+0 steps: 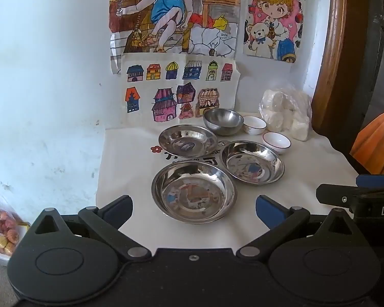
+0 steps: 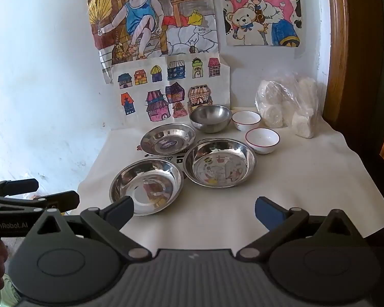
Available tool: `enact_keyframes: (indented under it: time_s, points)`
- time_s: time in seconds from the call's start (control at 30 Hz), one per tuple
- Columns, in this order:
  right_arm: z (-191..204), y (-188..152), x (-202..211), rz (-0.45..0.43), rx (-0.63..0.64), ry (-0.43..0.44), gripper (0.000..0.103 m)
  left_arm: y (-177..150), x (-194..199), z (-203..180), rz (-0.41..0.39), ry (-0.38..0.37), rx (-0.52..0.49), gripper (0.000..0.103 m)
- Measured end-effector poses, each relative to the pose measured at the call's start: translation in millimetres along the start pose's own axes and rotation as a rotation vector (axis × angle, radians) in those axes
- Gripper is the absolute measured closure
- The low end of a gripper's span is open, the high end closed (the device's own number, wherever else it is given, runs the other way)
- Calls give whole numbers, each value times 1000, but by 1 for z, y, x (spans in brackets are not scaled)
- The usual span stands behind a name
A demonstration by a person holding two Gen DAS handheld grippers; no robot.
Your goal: Organize plates and bowls
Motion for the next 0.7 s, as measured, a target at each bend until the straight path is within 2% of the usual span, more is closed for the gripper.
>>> enact_keyframes:
  time_s: [0.7]
  points:
    - [-2, 0, 0, 6, -2, -8, 0, -1, -1, -2, -2, 2, 3, 1]
Point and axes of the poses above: each gripper's, at about its wrist camera, not at the fingertips, and x roughly against the way its jaws point, z to its left, y to its top, the point moved 10 cm from there along -x, roughly the way its jaws point
